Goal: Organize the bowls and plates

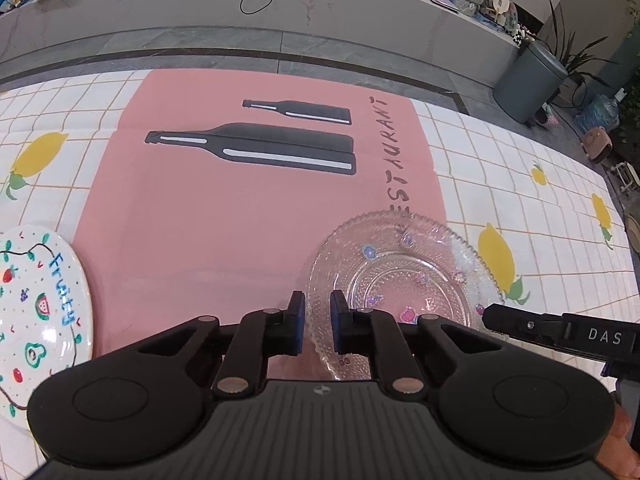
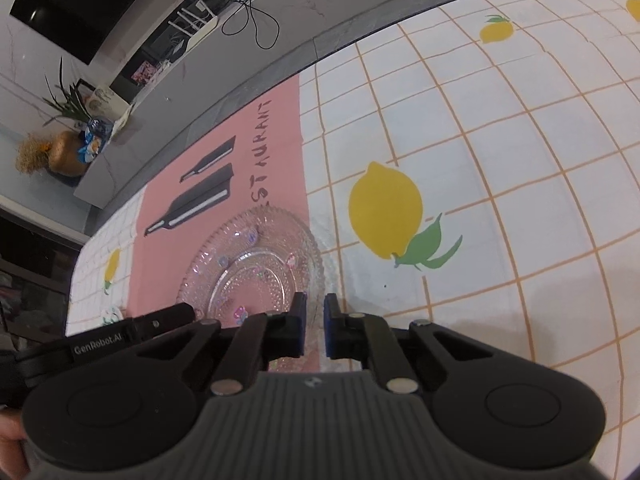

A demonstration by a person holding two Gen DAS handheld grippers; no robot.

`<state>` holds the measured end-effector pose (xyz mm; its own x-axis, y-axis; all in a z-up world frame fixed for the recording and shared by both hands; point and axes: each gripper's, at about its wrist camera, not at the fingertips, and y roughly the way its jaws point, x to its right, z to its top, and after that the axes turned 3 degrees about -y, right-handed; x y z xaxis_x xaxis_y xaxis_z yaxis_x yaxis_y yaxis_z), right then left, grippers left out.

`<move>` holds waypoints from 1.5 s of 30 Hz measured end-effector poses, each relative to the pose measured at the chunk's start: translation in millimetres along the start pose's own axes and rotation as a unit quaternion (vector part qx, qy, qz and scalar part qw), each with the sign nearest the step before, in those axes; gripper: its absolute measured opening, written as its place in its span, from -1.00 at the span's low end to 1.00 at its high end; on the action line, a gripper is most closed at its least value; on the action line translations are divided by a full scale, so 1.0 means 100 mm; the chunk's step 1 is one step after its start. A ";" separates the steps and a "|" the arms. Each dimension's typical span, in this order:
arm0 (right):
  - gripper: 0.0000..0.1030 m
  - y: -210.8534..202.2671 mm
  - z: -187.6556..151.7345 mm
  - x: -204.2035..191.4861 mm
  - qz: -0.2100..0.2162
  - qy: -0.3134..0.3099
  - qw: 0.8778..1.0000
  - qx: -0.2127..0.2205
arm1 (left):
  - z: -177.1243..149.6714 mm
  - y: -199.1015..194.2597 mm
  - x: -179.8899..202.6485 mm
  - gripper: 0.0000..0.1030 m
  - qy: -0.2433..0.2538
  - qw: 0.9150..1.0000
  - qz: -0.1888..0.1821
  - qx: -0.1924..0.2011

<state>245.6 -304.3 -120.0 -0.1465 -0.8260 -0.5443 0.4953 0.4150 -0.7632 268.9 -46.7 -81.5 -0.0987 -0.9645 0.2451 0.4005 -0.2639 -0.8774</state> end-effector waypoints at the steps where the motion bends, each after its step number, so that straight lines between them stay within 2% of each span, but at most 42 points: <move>1: -0.86 -0.02 0.00 0.01 0.004 0.004 1.000 -0.001 | 0.00 -0.03 0.00 -0.74 0.001 1.000 0.000 0.000; 6: -0.86 -0.13 -0.08 -0.05 0.019 0.009 1.000 -0.002 | -0.04 -0.22 0.00 -0.74 0.005 1.000 0.003 0.008; 15: -0.81 -0.43 -0.41 -0.17 0.015 0.010 1.000 -0.017 | -0.24 -0.70 0.11 -0.74 0.002 1.000 -0.003 0.025; 20: -0.81 -0.75 -0.60 -0.18 0.014 -0.004 1.000 -0.001 | -0.54 -0.94 0.15 -0.74 -0.013 0.999 -0.020 0.033; 26: -0.81 -1.15 -1.02 -0.09 0.002 -0.023 1.000 0.017 | -0.99 -1.18 0.28 -0.74 -0.027 0.998 -0.047 0.030; 31: -0.80 -1.45 -1.35 0.12 0.005 -0.021 0.999 0.024 | -1.42 -1.37 0.48 -0.74 -0.018 0.997 -0.051 0.060; 39: -0.79 -1.68 -1.70 0.41 -0.035 -0.006 0.999 0.015 | -2.00 -1.34 0.62 -0.74 -0.049 0.994 -0.076 0.060; 45: -0.79 -1.70 -1.82 0.41 -0.064 -0.031 0.997 0.009 | -2.27 -1.18 0.63 -0.74 -0.058 0.995 -0.054 0.055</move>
<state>-0.9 -339.1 -75.9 -0.1572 -0.8940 -0.4196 0.4914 0.2978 -0.8185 8.3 -78.7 -56.0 -0.0433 -0.9209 0.3874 0.4910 -0.3573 -0.7945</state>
